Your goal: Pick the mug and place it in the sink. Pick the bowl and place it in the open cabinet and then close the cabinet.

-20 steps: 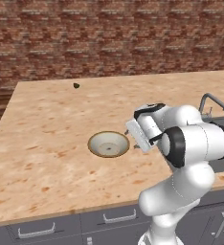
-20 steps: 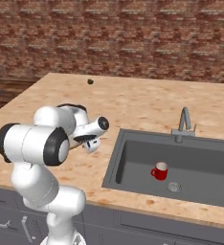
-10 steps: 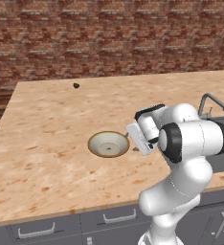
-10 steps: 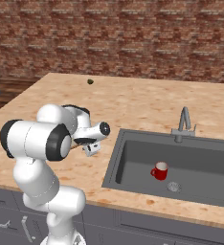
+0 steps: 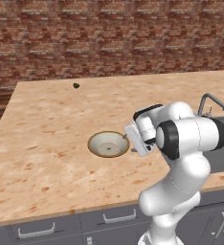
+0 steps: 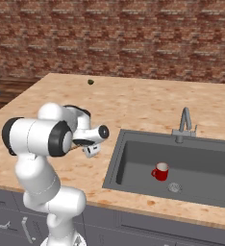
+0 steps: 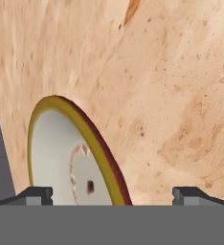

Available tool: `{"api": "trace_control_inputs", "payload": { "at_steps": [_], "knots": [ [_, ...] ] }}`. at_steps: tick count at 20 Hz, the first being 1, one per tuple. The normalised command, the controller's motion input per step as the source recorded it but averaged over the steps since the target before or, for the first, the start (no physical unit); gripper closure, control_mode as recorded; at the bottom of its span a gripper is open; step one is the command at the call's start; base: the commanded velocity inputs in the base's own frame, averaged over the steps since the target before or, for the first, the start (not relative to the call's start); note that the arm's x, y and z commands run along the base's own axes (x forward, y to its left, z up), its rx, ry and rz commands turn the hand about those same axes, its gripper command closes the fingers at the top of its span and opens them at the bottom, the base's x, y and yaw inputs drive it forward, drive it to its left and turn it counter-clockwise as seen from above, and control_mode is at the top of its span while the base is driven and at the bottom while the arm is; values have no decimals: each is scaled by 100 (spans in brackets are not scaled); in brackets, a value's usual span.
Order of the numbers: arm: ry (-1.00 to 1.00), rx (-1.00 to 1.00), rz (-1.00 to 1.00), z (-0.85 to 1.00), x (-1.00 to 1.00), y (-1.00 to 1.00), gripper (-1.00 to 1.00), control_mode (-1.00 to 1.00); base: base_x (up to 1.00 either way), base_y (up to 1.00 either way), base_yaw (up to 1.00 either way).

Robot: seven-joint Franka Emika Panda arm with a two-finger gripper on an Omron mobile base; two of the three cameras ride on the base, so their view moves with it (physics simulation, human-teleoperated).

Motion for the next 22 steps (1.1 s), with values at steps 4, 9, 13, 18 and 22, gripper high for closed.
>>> {"api": "trace_control_inputs", "payload": {
  "at_steps": [4,9,13,18,22],
  "knots": [
    [0,0,0,-19,28,1,-100,-100,0,0,0],
    [0,0,0,-28,36,1,-100,-100,0,0,0],
    [0,0,0,-30,31,19,-100,-100,0,0,0],
    [-1,0,0,-42,10,18,-100,-100,0,0,0],
    [-8,0,1,-55,-16,25,-100,-100,0,0,0]
  ]
}}
